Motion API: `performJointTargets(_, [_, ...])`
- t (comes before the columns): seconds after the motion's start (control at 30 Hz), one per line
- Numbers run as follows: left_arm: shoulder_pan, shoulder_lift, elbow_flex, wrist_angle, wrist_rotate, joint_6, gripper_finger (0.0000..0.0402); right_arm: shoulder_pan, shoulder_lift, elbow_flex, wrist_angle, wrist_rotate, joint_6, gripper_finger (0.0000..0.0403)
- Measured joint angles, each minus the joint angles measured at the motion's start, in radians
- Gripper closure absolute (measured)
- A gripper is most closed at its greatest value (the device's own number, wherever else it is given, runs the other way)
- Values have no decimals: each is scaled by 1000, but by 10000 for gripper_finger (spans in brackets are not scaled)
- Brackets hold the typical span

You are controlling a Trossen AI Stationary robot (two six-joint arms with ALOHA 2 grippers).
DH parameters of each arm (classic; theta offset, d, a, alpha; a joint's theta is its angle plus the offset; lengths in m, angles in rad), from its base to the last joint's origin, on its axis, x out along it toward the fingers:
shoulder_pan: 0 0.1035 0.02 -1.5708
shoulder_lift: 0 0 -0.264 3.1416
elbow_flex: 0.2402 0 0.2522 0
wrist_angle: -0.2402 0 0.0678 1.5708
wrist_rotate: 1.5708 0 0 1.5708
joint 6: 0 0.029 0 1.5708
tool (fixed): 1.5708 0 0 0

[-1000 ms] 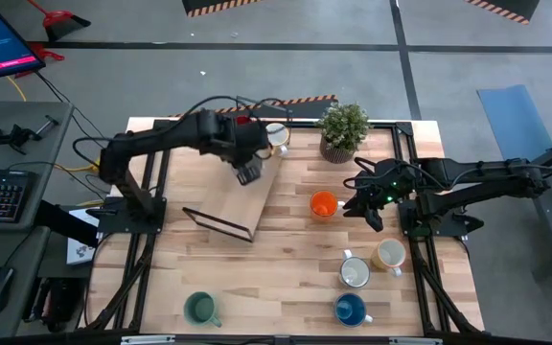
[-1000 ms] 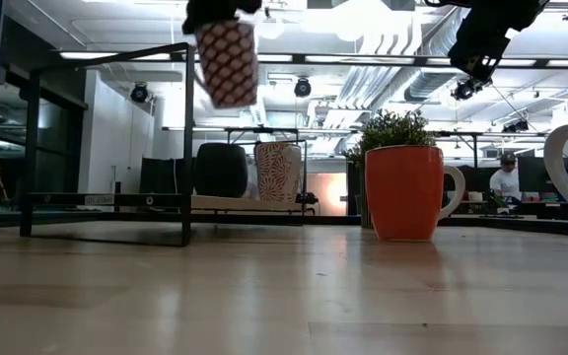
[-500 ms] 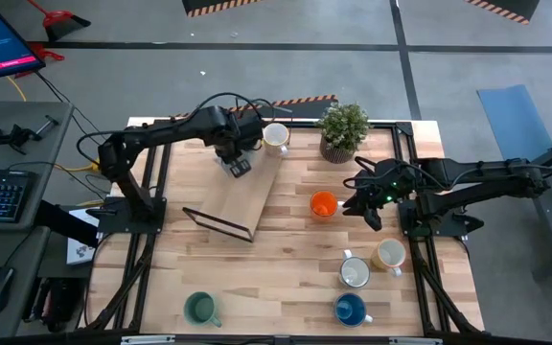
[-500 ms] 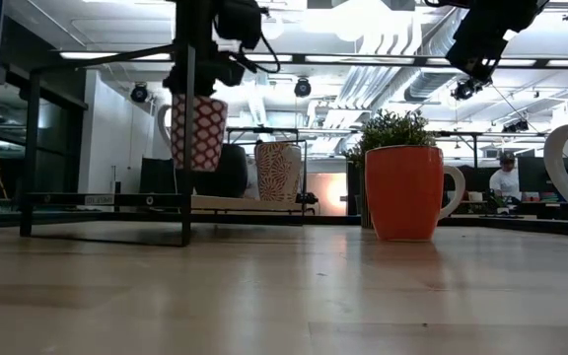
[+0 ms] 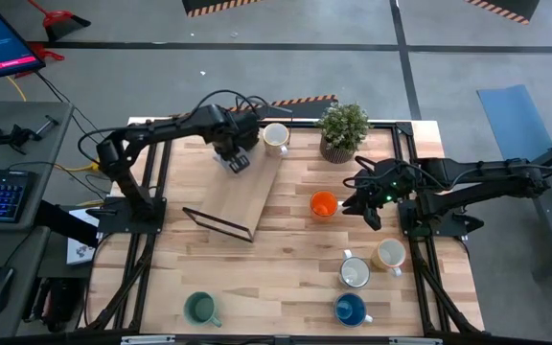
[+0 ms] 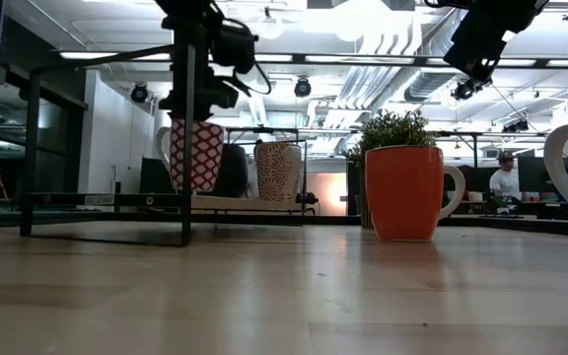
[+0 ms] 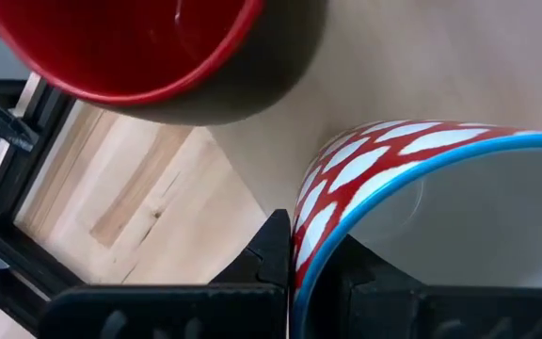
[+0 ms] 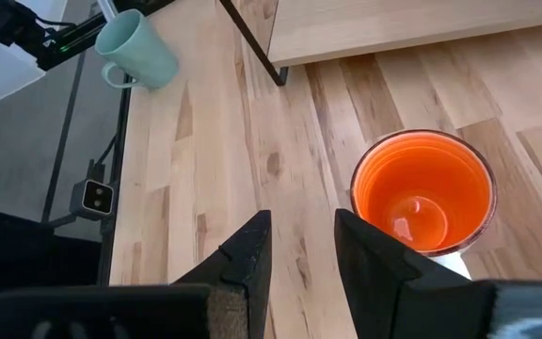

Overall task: Place coffee mugs
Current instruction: Put the red cup on the shelf

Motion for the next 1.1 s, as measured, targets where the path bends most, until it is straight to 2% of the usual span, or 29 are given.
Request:
performJointTargets(0.3, [30,0,-31,43,0,7,393,0,0,0,0,0,0,304])
performJointTargets(0.63, [30,0,-31,63,2,7,326,0,0,0,0,-1,18,304])
performJointTargets(1.1, [30,0,-31,34,40,-11,315,0,0,0,0,-2,18,304])
